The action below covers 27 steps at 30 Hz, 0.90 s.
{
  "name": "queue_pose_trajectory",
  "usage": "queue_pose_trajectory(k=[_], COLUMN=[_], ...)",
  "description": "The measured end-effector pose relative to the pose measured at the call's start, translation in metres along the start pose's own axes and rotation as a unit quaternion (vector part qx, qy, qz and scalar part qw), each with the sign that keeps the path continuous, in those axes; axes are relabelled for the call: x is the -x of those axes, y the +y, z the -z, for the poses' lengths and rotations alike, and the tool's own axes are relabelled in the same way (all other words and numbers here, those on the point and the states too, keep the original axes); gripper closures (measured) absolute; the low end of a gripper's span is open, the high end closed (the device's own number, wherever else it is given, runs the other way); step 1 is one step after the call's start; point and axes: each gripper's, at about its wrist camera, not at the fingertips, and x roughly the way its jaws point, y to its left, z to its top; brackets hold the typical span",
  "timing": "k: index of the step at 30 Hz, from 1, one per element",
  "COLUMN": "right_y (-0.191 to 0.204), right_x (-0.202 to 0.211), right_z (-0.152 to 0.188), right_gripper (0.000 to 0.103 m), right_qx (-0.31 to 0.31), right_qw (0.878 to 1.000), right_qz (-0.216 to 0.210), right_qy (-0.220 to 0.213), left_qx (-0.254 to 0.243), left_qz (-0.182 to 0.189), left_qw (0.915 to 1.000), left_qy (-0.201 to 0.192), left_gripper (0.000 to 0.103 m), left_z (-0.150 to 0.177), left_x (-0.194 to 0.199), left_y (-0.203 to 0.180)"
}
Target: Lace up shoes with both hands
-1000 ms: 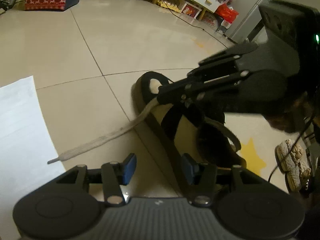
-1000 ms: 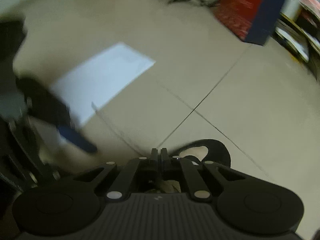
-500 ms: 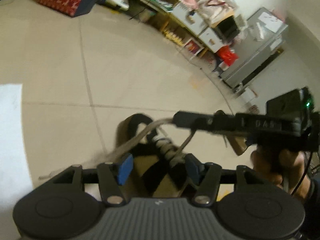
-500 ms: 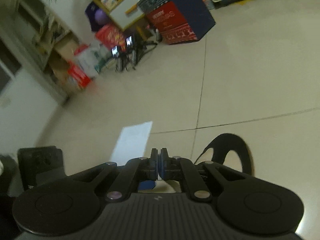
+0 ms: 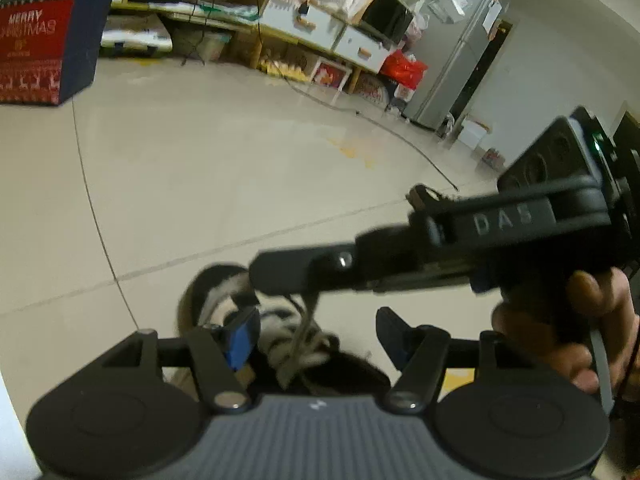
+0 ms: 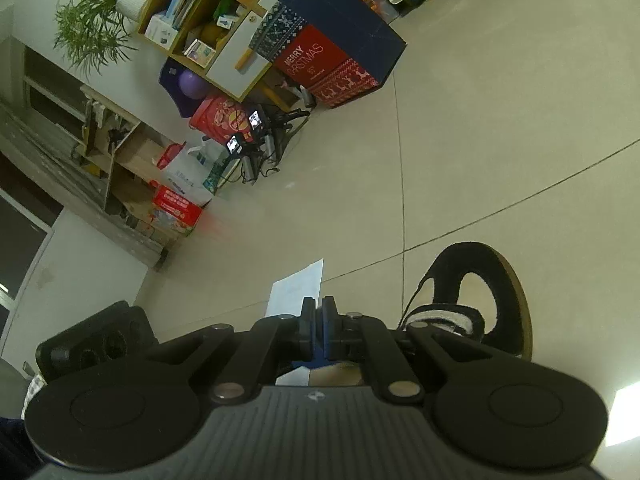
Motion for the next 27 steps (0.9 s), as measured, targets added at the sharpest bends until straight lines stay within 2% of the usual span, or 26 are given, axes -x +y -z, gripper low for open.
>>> queue_pose_trajectory(k=[2, 3, 7, 9, 12, 15, 19, 21, 24, 27], right_y=[-0.002, -0.002, 0.0, 0.003, 0.008, 0.005, -0.001, -0.005, -0.003, 0.003], right_x=[-0.001, -0.001, 0.006, 0.012, 0.027, 0.038, 0.044, 0.046, 0.051, 0.059], right_z=[0.0, -0.001, -0.003, -0.005, -0.006, -0.002, 0.009, 0.015, 0.016, 0.011], right_gripper=[0.099, 0.098, 0.096, 0.096, 0.096, 0.096, 0.096, 0.096, 0.096, 0.096], right_qx=[-0.004, -0.005, -0.012, -0.012, -0.004, -0.007, -0.01, -0.013, -0.009, 0.007], right_qw=[1.0, 1.0, 0.999, 0.999, 0.996, 0.995, 0.993, 0.993, 0.991, 0.99], right_qz=[-0.001, -0.001, -0.005, -0.003, 0.013, 0.027, 0.058, 0.069, 0.077, 0.081], right_qy=[-0.004, -0.006, -0.031, -0.048, -0.083, -0.1, -0.1, -0.099, -0.105, -0.117], left_qx=[-0.001, 0.014, 0.046, 0.067, 0.108, 0.126, 0.084, 0.048, -0.023, -0.096], left_qz=[-0.002, -0.01, -0.01, -0.016, -0.026, -0.039, -0.057, -0.071, -0.092, -0.107], left_qw=[1.0, 0.9999, 0.9986, 0.996, 0.986, 0.9756, 0.9735, 0.975, 0.9753, 0.9715], left_qy=[-0.005, 0.0, -0.024, -0.057, -0.125, -0.175, -0.205, -0.205, -0.199, -0.189], left_gripper=[0.07, 0.102, 0.101, 0.101, 0.101, 0.101, 0.101, 0.101, 0.101, 0.101], left_z=[-0.003, -0.006, -0.011, -0.018, -0.037, -0.059, -0.083, -0.088, -0.096, -0.101], left_x=[-0.002, -0.004, 0.007, 0.021, 0.042, 0.062, 0.086, 0.094, 0.099, 0.102], left_y=[0.006, 0.012, 0.028, 0.036, 0.05, 0.059, 0.045, 0.032, 0.011, -0.009])
